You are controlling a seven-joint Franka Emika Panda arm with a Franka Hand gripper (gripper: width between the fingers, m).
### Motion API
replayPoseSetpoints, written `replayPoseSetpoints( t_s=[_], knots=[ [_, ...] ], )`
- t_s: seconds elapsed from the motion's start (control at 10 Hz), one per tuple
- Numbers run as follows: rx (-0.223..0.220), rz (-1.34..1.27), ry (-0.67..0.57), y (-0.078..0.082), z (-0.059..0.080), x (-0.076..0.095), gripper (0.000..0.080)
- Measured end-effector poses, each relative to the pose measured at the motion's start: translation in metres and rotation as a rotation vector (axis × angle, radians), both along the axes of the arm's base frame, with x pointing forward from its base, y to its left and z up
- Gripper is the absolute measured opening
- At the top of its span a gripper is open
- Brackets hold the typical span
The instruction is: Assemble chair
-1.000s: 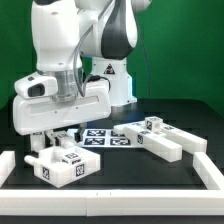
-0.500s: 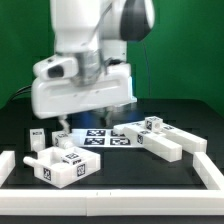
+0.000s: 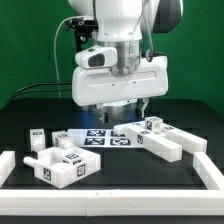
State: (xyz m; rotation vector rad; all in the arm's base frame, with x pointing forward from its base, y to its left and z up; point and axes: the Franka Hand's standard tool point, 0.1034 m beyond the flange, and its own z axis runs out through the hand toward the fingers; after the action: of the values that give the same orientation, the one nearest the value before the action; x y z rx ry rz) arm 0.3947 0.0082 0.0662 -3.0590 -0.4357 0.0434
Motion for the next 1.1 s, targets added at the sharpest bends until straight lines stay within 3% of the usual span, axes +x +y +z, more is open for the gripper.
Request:
replayPoseSetpoints(
  t_s=[0.1,0.4,0.5,0.8,1.1],
  knots=[
    [-0.002,-0.033,-0.004,0.006,-0.001,-0.004,0.0649],
    [-0.017,0.016,-0.042,0.066,0.009,-0.037,0.0649],
    [-0.019,0.053,-0.068,0.079,0.011,-0.04,0.0649],
    [-0.014,0.056,-0.076,0.079,0.01,-0.027,0.0649],
    [-0.013,0.06,-0.081,0.085,-0.023,-0.034,0.0649]
  ],
)
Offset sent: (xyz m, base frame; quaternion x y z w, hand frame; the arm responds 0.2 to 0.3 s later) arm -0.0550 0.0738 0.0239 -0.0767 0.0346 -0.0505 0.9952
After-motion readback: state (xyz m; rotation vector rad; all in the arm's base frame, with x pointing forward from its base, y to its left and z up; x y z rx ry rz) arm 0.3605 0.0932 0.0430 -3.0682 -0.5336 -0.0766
